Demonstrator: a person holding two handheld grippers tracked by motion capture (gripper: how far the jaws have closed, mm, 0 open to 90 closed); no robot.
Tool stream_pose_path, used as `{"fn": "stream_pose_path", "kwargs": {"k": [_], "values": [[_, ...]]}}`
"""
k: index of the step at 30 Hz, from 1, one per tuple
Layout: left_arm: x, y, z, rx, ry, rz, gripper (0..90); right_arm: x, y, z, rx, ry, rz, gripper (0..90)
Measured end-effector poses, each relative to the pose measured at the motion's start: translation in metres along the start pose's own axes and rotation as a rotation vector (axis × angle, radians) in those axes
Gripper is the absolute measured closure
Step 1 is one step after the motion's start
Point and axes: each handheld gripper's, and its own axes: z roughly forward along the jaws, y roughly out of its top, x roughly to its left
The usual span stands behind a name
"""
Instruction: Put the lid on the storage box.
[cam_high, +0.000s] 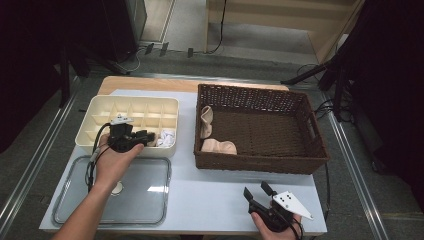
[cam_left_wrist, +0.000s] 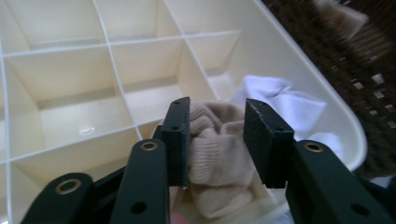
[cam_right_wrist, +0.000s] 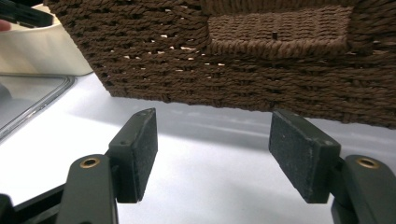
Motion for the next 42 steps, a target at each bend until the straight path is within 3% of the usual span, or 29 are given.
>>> {"fn": "stream_pose_path", "kwargs": {"k": [4, 7, 10, 13, 15, 21, 32, 37, 42], "values": [[-0.002, -0.001, -0.012, -0.093, -0.041, 0.005, 51.6, 0.000, 0.001, -0.001, -0.010, -0.005, 0.000, 33.7], [-0.004, -0.006, -0.019, -0.159, -0.047, 0.006, 39.4, 0.000, 0.002, -0.002, -0.021, -0.004, -0.009, 33.6], [-0.005, -0.011, -0.024, -0.175, -0.049, 0.004, 21.6, 0.001, 0.003, -0.003, -0.021, -0.009, -0.007, 33.4], [-0.007, -0.017, -0.030, -0.193, -0.045, 0.005, 9.8, 0.001, 0.004, -0.004, -0.025, -0.010, -0.006, 33.2], [-0.008, -0.021, -0.036, -0.194, -0.067, 0.020, 0.9, 0.001, 0.005, -0.005, -0.031, -0.010, -0.010, 33.1], [-0.013, -0.037, -0.054, -0.263, -0.106, 0.036, 0.0, 0.003, 0.008, -0.007, -0.034, -0.008, -0.008, 32.4], [-0.018, -0.071, -0.075, -0.349, -0.079, 0.097, 0.0, 0.004, 0.010, -0.011, -0.043, -0.007, -0.015, 31.8], [-0.016, -0.089, -0.081, -0.357, -0.079, 0.090, 0.0, 0.004, 0.015, -0.012, -0.045, -0.010, -0.016, 32.5], [-0.016, -0.103, -0.082, -0.352, -0.057, 0.113, 0.0, 0.008, 0.022, -0.013, -0.044, 0.001, -0.022, 33.1]]}}
